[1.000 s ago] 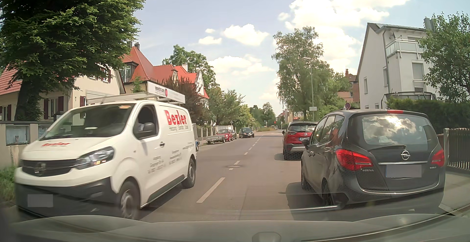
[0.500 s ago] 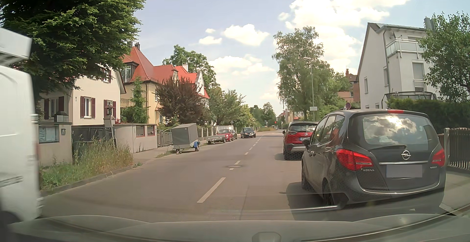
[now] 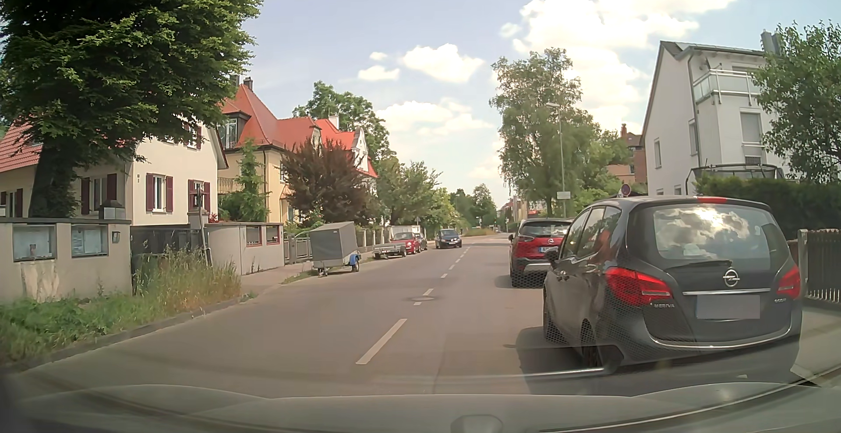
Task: Follow the waypoints while adhering to traffic rules and regulations
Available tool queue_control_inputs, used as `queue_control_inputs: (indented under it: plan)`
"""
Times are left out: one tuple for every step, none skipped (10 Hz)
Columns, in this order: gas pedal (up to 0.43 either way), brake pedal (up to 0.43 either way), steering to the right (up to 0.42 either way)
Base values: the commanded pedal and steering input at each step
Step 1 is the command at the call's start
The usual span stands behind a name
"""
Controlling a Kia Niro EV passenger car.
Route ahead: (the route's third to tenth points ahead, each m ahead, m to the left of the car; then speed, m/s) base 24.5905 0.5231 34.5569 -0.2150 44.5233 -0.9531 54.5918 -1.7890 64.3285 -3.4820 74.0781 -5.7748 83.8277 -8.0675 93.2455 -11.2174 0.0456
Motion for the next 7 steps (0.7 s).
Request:
queue_control_inputs:
  plan:
    - [0.000,0.000,-0.816]
    - [0.000,0.000,-0.853]
    - [0.000,0.000,-0.883]
    - [0.000,0.000,-0.918]
    - [0.079,0.000,-0.960]
    - [0.150,0.000,-0.969]
    - [0.177,0.000,-0.966]
